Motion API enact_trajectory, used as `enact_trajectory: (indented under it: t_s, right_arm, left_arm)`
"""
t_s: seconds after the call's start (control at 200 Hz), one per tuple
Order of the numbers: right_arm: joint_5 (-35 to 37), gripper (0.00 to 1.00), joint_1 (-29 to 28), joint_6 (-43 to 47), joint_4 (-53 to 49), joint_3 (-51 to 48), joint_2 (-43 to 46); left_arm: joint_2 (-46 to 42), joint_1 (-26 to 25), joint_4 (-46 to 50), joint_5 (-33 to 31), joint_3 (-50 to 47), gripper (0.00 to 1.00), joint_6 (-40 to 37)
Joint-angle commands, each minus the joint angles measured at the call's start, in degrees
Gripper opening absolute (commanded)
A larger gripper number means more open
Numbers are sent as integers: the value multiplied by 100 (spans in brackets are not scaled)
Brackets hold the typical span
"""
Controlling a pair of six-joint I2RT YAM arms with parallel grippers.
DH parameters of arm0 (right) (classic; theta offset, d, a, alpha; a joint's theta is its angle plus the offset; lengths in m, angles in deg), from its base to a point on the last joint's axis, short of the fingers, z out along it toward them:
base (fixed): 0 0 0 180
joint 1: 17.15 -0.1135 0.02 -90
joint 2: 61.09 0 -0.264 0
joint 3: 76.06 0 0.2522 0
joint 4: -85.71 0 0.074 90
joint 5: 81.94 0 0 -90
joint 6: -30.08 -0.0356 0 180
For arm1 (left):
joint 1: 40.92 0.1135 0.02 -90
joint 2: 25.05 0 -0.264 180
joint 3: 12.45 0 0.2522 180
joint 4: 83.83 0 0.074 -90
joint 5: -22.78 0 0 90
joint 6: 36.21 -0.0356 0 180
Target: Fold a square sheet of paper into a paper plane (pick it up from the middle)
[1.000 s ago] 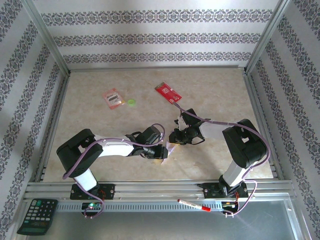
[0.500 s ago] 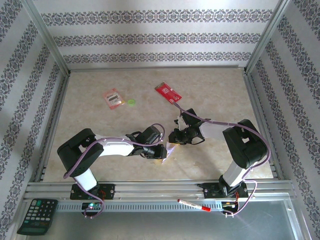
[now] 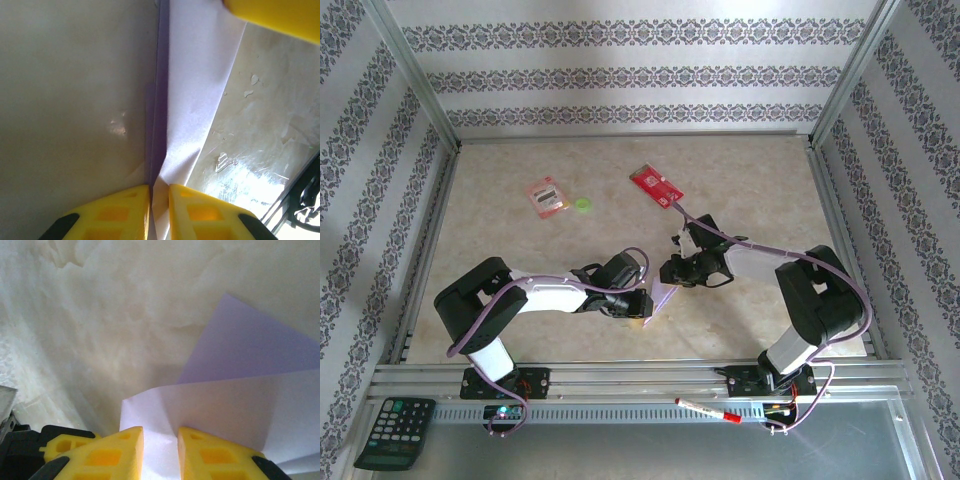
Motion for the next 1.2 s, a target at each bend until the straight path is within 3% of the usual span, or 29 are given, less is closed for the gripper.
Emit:
enact_trajectory:
  t_s: [0.0, 0.764, 1.194]
  right_arm:
    - [-107, 25, -9, -14, -41, -104, 96]
    - [50, 22, 100, 133, 83, -351, -175]
    - [228, 21, 116, 138, 87, -474, -296]
  left_arm:
    - [191, -8, 12, -1, -168, 17, 14]
    - [243, -5, 82, -94, -148, 12, 69]
    - [135, 1, 144, -21, -10, 16, 102]
